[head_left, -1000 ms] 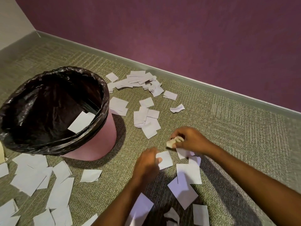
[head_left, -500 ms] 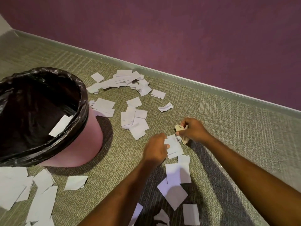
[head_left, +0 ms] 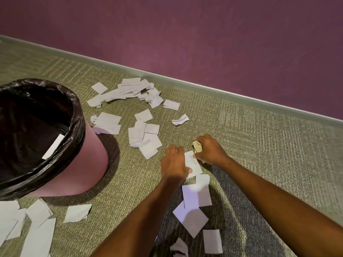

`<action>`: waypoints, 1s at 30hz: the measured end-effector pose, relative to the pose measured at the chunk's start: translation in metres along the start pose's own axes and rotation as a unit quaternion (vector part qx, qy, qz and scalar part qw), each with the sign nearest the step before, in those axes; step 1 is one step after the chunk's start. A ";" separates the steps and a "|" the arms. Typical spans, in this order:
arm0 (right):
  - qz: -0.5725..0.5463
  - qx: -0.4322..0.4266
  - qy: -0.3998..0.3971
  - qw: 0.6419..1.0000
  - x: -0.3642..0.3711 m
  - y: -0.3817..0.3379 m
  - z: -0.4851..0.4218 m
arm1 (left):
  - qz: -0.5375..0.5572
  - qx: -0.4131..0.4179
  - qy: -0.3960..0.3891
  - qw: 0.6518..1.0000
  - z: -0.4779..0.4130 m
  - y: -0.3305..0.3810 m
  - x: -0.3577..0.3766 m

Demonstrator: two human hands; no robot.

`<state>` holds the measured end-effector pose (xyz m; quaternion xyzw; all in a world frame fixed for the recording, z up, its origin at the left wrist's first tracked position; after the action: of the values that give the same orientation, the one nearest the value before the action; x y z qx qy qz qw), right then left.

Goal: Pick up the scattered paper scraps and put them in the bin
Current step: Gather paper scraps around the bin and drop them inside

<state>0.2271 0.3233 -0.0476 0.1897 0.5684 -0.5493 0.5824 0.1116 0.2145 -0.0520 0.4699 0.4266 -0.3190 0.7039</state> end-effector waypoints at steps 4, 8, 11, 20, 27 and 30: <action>-0.031 0.024 0.012 0.999 -0.004 0.007 0.001 | -0.003 -0.016 -0.005 1.000 -0.003 0.002 -0.001; -0.045 0.034 0.006 0.998 -0.004 0.010 0.003 | -0.022 -0.025 -0.019 0.999 -0.004 0.003 0.000; -0.051 0.037 0.015 0.998 -0.005 0.008 0.006 | -0.030 -0.022 -0.030 0.999 -0.004 0.005 0.003; -0.226 0.110 -0.003 0.968 -0.006 0.016 0.015 | 0.127 -0.052 0.027 0.990 0.001 -0.013 -0.002; -0.478 0.118 0.040 0.869 -0.067 -0.044 -0.003 | 0.440 -0.198 0.159 0.861 -0.004 -0.041 -0.088; -0.544 0.066 0.028 0.836 -0.096 -0.102 -0.003 | 0.495 -0.186 0.218 0.821 -0.001 -0.040 -0.147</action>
<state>0.1622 0.3335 0.0763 -0.0963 0.5586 -0.8081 0.1599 0.0135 0.2087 0.0650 0.5354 0.3300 0.2680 0.7298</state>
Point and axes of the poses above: each hand's wrist, its own z-axis away from the middle knuckle, its own x-axis out of the palm, y = z × x, the point moved 10 cm from there along -z, towards the middle knuckle, and after that the axes turned 3 degrees about y, right-handed, at the moved point
